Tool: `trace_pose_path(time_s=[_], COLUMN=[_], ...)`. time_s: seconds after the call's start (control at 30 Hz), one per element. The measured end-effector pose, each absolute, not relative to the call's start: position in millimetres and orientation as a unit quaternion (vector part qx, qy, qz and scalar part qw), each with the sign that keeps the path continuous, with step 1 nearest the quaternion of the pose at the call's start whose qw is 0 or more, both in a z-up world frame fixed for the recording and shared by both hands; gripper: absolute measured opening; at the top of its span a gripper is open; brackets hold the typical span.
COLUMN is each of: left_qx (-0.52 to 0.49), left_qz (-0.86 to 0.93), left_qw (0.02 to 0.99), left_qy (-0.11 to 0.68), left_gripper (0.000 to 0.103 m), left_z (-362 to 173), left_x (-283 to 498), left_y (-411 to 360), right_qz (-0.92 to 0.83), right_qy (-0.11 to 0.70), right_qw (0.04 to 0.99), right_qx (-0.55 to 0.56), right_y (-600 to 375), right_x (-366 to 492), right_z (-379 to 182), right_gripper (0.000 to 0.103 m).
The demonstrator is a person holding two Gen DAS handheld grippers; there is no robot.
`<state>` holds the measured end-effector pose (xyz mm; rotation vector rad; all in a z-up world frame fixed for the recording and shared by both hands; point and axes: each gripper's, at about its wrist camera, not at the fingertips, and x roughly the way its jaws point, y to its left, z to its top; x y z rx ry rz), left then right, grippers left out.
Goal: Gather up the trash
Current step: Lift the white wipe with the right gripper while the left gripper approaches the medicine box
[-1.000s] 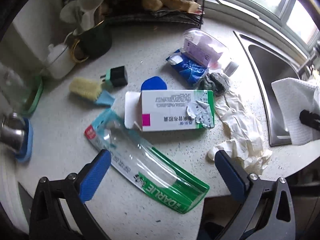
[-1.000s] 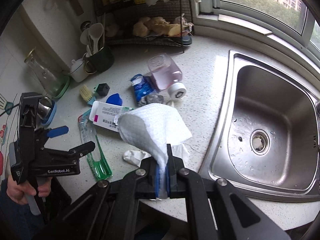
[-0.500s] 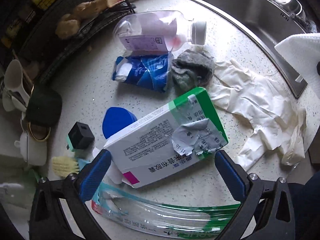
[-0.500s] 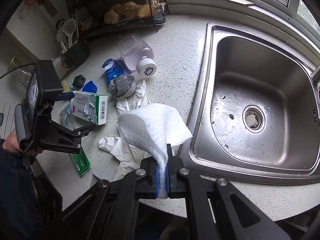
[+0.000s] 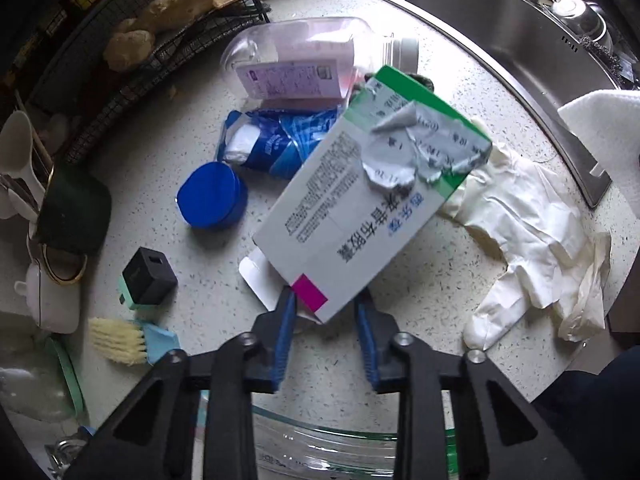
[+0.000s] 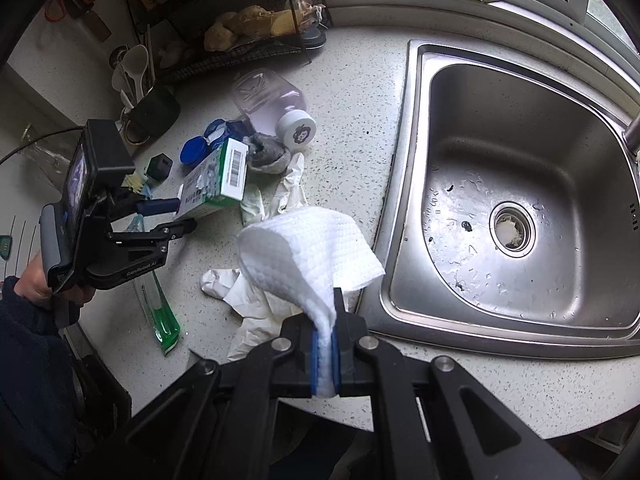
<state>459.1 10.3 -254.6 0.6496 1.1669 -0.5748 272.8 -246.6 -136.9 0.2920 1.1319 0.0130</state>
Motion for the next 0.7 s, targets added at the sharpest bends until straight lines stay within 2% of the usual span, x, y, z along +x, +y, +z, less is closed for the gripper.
trace_pose_path(time_s=[0.1, 0.2, 0.7], left_qx=[0.276, 0.254, 0.104], left_qz=[-0.266, -0.283, -0.285], left_qw=[0.754, 0.763, 0.809], left_qy=[0.533, 0.522, 0.504], left_gripper=[0.009, 0.004, 0.000], left_z=[-251, -239, -160], left_x=[454, 442, 395], left_y=[16, 18, 26], right_qz=[0.009, 0.011, 0.029], right_qy=[0.530, 0.526, 0.493], right_qw=[0.837, 0.839, 0.859], right_qx=[0.136, 0.136, 0.137], right_y=[-245, -244, -234], right_x=[271, 269, 248], right_z=[-134, -132, -106], right_gripper=[0.005, 0.005, 0.005])
